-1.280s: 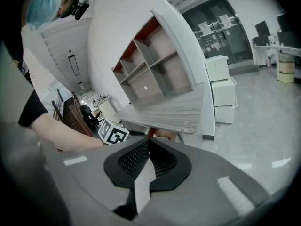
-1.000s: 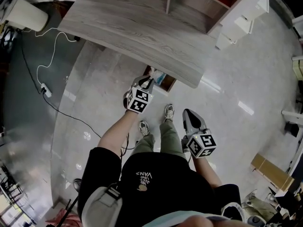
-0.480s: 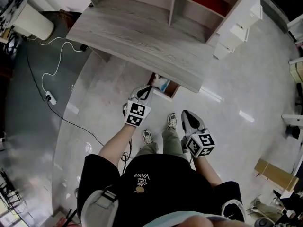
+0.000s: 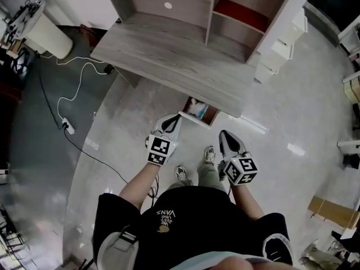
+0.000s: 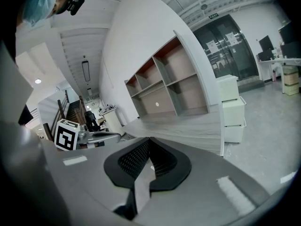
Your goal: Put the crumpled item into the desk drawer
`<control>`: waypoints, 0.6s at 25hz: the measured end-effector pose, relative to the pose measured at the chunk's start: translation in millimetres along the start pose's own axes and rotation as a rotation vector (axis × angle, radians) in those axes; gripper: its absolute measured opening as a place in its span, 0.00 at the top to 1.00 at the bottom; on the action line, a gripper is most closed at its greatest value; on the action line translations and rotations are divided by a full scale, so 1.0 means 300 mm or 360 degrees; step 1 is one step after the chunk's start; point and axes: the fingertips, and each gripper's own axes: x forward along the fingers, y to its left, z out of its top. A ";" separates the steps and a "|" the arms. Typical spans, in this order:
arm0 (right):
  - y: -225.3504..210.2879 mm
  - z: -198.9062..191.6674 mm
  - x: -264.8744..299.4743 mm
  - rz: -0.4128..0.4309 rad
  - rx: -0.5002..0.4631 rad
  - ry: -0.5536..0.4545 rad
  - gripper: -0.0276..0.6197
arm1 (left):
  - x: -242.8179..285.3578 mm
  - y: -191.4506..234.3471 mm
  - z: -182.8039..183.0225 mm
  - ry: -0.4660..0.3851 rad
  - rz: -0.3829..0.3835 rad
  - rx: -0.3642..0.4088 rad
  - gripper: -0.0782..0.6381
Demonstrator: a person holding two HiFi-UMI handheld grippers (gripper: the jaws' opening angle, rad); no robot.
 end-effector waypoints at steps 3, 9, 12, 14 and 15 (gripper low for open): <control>0.035 0.022 0.011 0.0026 -0.0020 -0.0025 0.95 | -0.062 0.009 0.009 -0.0032 0.0025 -0.0013 0.82; 0.095 0.035 0.027 0.0076 -0.0056 -0.0041 0.95 | -0.179 0.049 -0.010 -0.0064 0.0134 -0.0073 0.82; 0.118 0.038 0.032 0.0094 -0.0063 -0.0044 0.95 | -0.241 0.064 0.002 -0.0092 0.0187 -0.0108 0.82; 0.133 0.044 0.034 0.0108 -0.0069 -0.0045 0.95 | -0.278 0.073 0.006 -0.0103 0.0213 -0.0138 0.82; 0.141 0.047 0.034 0.0115 -0.0073 -0.0044 0.95 | -0.296 0.078 0.006 -0.0106 0.0226 -0.0152 0.82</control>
